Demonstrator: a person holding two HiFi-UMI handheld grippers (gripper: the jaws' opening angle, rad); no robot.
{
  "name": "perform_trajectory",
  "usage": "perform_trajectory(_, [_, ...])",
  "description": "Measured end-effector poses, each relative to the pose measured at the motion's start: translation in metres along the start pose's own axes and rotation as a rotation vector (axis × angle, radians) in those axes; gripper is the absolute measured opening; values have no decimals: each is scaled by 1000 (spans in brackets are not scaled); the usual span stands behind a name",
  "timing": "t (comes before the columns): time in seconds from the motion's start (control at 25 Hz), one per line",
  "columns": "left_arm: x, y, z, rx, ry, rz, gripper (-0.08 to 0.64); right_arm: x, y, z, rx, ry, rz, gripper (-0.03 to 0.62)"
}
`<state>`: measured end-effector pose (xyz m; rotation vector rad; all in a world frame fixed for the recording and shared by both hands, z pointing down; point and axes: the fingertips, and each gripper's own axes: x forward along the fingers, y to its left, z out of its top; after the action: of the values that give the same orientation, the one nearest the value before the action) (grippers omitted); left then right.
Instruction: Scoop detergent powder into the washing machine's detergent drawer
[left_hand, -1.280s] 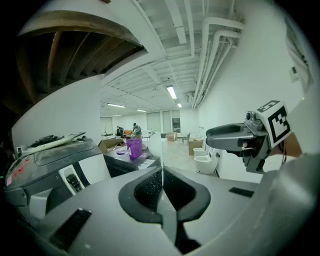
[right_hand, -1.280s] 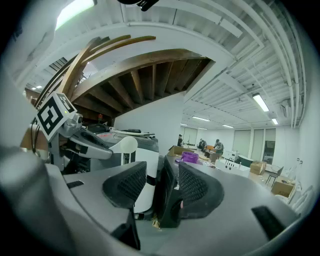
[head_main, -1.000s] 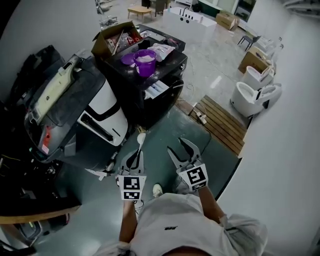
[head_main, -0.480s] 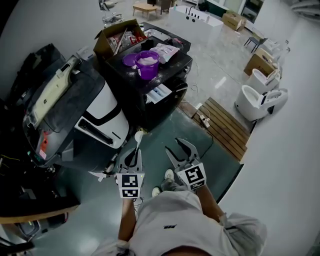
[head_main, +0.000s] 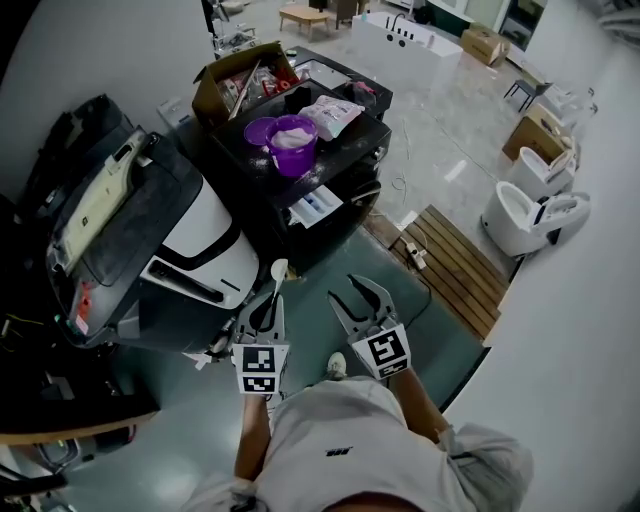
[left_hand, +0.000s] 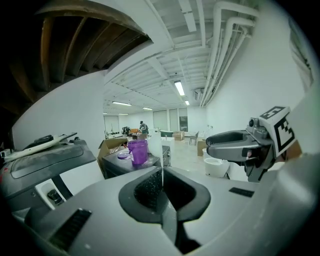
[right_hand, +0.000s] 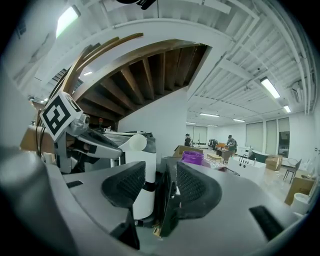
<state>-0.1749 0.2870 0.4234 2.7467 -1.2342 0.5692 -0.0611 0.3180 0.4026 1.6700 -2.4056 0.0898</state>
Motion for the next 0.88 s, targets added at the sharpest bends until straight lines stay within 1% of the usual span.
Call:
perform_trajectory(0.2, [26,-5,13,8,10,24,17,8,-42,-2,16,-2,-4,193])
perform_trajectory(0.36, [42,-10,17,11,28,31,17,16,-63,-5,22,1,6,193])
perform_trajectory(0.64, [66,-1,19,13,45,26,17,39,-77,-6,53,1,14,192])
perform_trajectory(0.88, [94,17,22,0,36,-5,17,65,-87,-4,43,24,-3,192])
